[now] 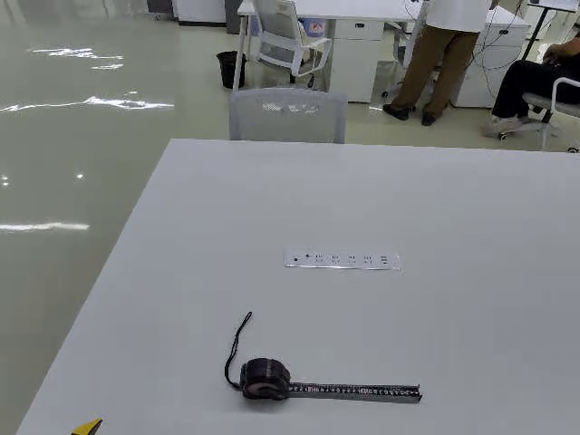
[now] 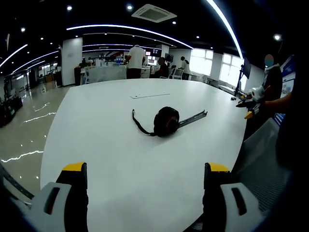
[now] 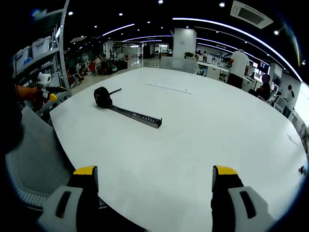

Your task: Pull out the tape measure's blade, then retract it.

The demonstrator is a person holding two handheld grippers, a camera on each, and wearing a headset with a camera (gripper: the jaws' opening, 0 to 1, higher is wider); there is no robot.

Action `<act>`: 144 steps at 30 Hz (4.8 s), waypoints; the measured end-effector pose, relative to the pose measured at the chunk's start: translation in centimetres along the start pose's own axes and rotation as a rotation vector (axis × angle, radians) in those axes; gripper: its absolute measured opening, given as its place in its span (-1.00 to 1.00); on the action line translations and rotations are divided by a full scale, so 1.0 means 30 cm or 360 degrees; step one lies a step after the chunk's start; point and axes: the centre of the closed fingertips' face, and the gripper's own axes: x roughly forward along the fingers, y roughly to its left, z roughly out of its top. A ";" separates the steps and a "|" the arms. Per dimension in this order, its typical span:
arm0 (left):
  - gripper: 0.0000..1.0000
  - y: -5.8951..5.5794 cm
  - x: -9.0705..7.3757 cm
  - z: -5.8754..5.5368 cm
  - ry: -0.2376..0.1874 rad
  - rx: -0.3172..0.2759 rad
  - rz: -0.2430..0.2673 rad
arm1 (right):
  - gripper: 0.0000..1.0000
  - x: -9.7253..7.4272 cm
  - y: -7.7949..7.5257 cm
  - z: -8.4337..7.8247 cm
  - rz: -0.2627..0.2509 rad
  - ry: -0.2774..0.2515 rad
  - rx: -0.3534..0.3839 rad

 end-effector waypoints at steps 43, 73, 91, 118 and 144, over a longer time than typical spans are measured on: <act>0.98 -0.085 0.067 0.070 -0.0015 0.0018 -0.0012 | 0.96 0.071 -0.041 -0.011 0.0091 0.0059 -0.0158; 0.98 -0.252 0.243 0.171 -0.0036 -0.0081 0.0093 | 0.66 0.319 -0.036 0.214 0.0449 0.0262 -0.0693; 0.98 -0.333 0.343 0.240 -0.0081 0.0002 0.0157 | 0.27 0.500 -0.006 0.255 0.0710 0.0454 -0.1075; 0.96 -0.299 0.388 0.219 -0.0086 -0.0088 0.0247 | -0.28 0.667 -0.042 0.154 0.0878 0.0709 -0.1182; 0.76 -0.309 0.488 0.252 -0.0102 -0.0203 0.0314 | -0.72 0.691 -0.060 0.138 0.0884 0.0815 -0.1112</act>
